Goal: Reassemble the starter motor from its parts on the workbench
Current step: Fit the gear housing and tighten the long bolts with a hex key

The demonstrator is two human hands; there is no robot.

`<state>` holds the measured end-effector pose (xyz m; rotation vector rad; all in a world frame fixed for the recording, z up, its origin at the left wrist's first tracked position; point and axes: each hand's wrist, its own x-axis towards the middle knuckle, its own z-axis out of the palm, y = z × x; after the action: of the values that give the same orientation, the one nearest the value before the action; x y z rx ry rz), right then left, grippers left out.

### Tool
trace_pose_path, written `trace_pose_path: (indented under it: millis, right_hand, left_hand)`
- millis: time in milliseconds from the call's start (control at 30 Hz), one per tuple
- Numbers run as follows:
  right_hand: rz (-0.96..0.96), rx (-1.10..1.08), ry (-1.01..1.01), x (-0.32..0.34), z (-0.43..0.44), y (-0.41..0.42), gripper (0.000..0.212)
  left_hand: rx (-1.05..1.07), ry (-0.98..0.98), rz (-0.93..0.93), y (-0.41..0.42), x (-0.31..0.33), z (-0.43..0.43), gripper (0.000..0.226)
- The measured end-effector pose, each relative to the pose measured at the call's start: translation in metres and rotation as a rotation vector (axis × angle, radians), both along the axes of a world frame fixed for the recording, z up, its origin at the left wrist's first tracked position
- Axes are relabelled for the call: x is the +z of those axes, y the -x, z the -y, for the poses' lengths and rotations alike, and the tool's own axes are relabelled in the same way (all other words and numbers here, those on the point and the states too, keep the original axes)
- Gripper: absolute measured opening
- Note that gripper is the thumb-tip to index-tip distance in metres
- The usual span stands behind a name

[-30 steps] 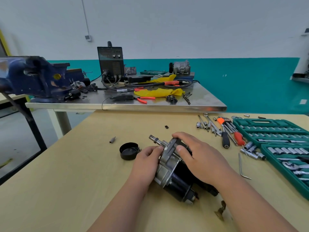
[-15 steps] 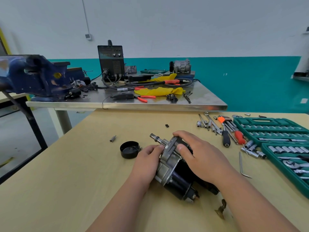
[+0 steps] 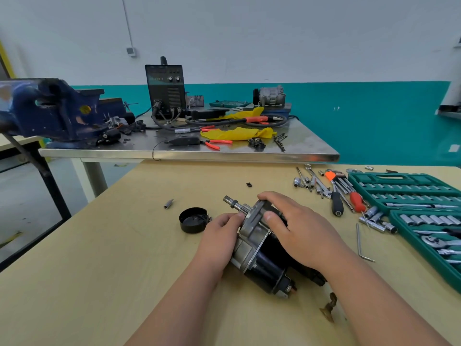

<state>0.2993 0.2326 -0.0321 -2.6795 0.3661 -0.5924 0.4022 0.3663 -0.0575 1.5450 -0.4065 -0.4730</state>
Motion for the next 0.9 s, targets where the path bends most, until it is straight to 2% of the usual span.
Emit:
trace_pose_path:
  millis: [633, 900]
  right_hand:
    - [-0.019, -0.006, 0.005, 0.003, -0.002, 0.001, 0.034]
    - [0.019, -0.022, -0.032, 0.006, -0.007, 0.008, 0.037]
  left_hand:
    - [-0.012, -0.007, -0.007, 0.004, 0.003, -0.002, 0.023]
    - [-0.139, 0.065, -0.146, 0.005, 0.02, 0.002, 0.033]
